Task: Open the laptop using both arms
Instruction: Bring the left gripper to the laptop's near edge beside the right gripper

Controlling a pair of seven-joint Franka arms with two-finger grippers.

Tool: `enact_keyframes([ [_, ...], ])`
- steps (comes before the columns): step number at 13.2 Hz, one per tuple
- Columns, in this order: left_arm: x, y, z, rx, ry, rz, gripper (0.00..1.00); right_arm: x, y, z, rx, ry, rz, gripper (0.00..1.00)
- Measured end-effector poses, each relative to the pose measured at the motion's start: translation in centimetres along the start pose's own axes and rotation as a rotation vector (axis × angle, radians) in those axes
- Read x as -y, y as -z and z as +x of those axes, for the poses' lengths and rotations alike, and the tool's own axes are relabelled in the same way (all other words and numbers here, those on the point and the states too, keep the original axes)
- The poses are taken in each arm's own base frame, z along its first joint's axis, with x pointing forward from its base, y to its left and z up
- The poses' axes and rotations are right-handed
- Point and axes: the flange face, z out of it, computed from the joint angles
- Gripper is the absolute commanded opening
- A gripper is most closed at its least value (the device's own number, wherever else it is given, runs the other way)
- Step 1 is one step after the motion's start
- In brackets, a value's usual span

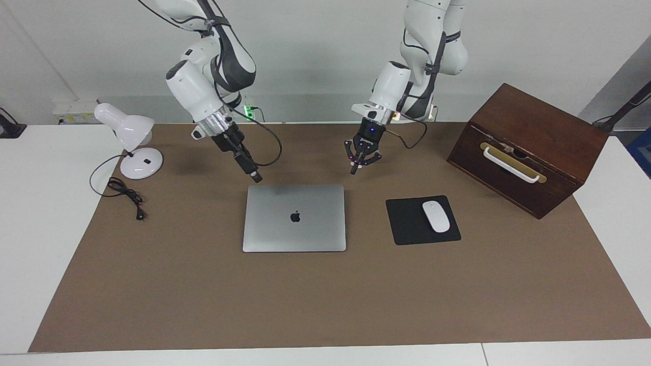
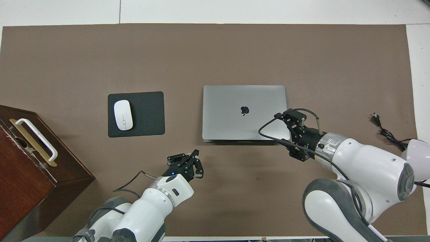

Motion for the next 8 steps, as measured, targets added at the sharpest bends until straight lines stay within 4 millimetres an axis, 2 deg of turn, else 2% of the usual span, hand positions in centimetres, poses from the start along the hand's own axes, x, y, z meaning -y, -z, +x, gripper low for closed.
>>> enact_keyframes([
  [3, -0.1, -0.7, 0.5, -0.008, 0.010, 0.001, 0.00, -0.6, -0.9, -0.7, -0.017, -0.009, 0.010, 1.00],
  [8, -0.1, -3.9, 1.3, 0.010, -0.056, 0.012, 0.00, -1.7, -1.5, -1.3, -0.038, -0.027, 0.030, 1.00],
])
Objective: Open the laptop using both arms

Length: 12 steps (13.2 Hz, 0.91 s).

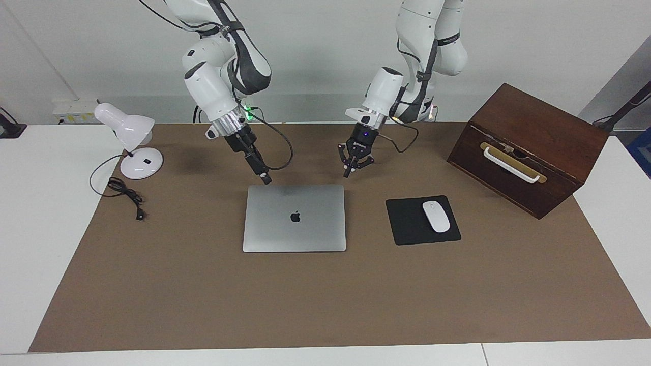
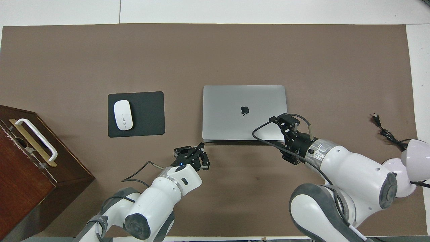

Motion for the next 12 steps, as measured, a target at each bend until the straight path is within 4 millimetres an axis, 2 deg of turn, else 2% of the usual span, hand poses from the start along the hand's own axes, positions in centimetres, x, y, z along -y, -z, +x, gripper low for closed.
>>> enact_keyframes([
  [4, 0.1, -1.0, 0.7, -0.004, -0.014, 0.004, 0.00, -0.6, -1.0, -1.4, -0.019, 0.009, 0.009, 1.00],
  [9, 1.5, -1.9, 1.5, -0.006, -0.054, 0.013, 0.00, -0.6, -1.3, -1.2, -0.032, 0.077, 0.005, 1.00],
  [12, 1.5, -2.2, 1.6, -0.005, -0.095, 0.007, 0.00, -0.2, -1.8, -1.1, -0.052, 0.094, 0.005, 1.00],
])
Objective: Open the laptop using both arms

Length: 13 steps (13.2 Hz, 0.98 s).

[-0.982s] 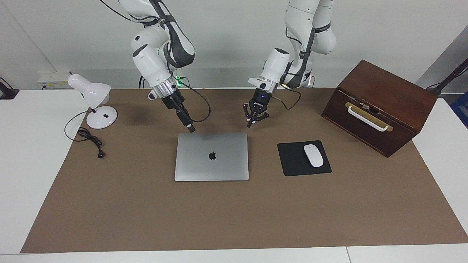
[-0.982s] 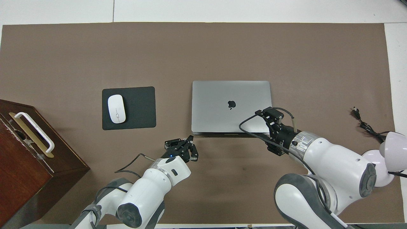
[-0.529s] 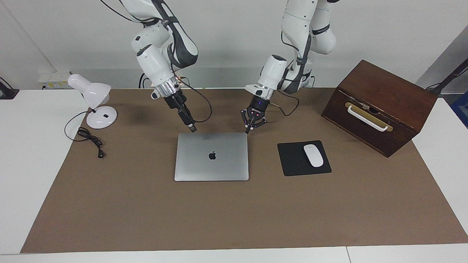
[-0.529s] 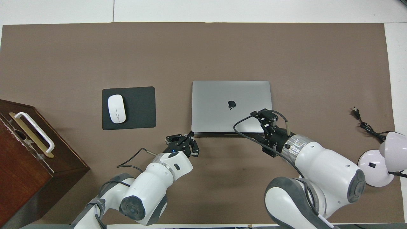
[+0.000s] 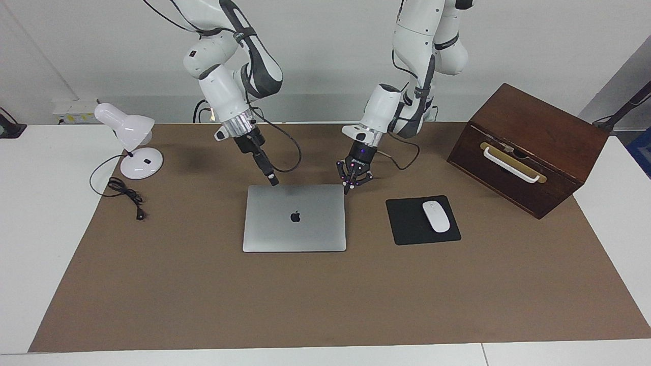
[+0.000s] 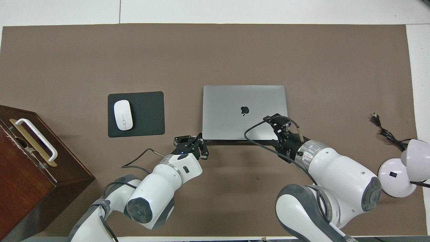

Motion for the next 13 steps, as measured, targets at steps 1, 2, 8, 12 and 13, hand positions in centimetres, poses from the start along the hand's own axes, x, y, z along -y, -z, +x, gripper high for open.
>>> enact_keyframes([
  [1, 0.1, -0.1, 0.1, -0.001, -0.014, 0.000, 0.00, 0.0, -0.2, 0.2, -0.009, -0.004, 0.000, 1.00],
  [2, 0.3, -0.1, 0.1, -0.001, -0.024, 0.002, 0.00, 0.1, -0.4, 0.3, -0.021, -0.002, 0.003, 1.00],
  [8, 0.2, -0.8, -0.3, 0.013, -0.038, 0.002, 0.00, 1.5, -0.8, 0.3, -0.046, 0.016, 0.021, 1.00],
  [12, 0.1, -1.3, 0.0, 0.011, -0.040, -0.001, 0.00, 0.6, -1.5, -1.2, -0.016, 0.047, -0.015, 1.00],
  [13, 0.0, -1.4, 0.1, 0.008, -0.040, -0.001, 0.00, -0.3, -1.7, -1.2, -0.013, 0.071, -0.031, 1.00],
])
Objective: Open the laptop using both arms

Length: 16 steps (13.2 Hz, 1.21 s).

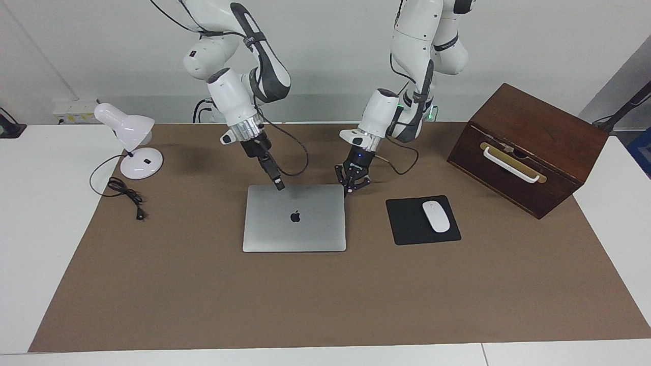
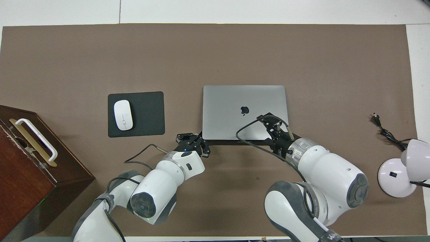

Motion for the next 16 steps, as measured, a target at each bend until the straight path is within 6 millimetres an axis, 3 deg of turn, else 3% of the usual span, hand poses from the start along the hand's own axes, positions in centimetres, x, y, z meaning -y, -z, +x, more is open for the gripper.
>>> enact_keyframes([
  [5, 0.1, -0.2, 0.0, 0.002, 0.001, 0.002, 0.00, -3.9, 0.4, 1.1, -0.014, 0.018, -0.006, 1.00],
  [7, 0.2, -0.6, -0.2, 0.009, 0.001, 0.003, 0.00, -5.8, 0.4, 0.6, -0.022, 0.002, -0.015, 1.00],
  [10, 0.2, -0.7, -0.3, 0.009, 0.000, 0.004, 0.00, -6.1, 0.3, -0.4, -0.012, 0.003, -0.016, 1.00],
  [16, 0.2, -0.7, -0.3, 0.009, -0.002, 0.003, 0.00, -5.7, 0.4, -0.5, -0.012, 0.002, -0.007, 1.00],
])
